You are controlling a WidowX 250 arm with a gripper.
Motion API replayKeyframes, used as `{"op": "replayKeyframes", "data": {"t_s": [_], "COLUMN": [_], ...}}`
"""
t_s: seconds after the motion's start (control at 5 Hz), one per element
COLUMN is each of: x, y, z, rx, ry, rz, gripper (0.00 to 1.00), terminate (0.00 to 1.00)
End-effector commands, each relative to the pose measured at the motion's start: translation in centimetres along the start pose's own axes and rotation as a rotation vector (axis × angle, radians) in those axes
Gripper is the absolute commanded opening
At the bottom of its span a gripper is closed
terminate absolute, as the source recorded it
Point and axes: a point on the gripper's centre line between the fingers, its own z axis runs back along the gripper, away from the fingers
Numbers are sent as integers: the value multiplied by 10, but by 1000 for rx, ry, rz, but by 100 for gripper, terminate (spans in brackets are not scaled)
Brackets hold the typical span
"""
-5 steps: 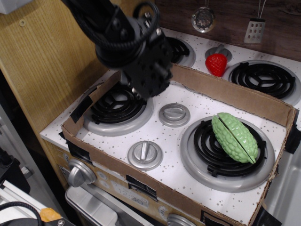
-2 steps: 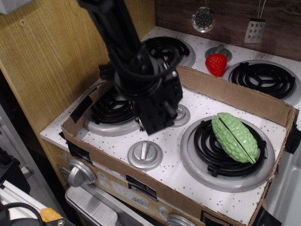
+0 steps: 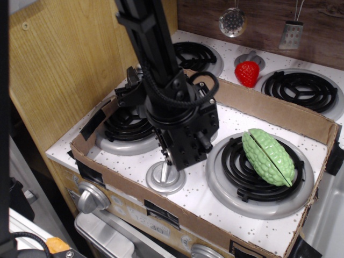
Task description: Right pepper shaker
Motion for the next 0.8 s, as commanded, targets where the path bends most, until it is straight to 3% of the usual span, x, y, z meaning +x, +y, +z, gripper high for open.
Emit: {"op": "replayKeyframes", "data": {"t_s": [0.0, 0.4, 0.6], "x": [0, 9, 28], "y": [-4, -8, -7], "z": [12, 23, 32], "rx": [-26, -3, -9], "ry": [26, 46, 138], "rz": [-8, -18, -73], "gripper": [100, 100, 100], "terminate": [0, 0, 100]}}
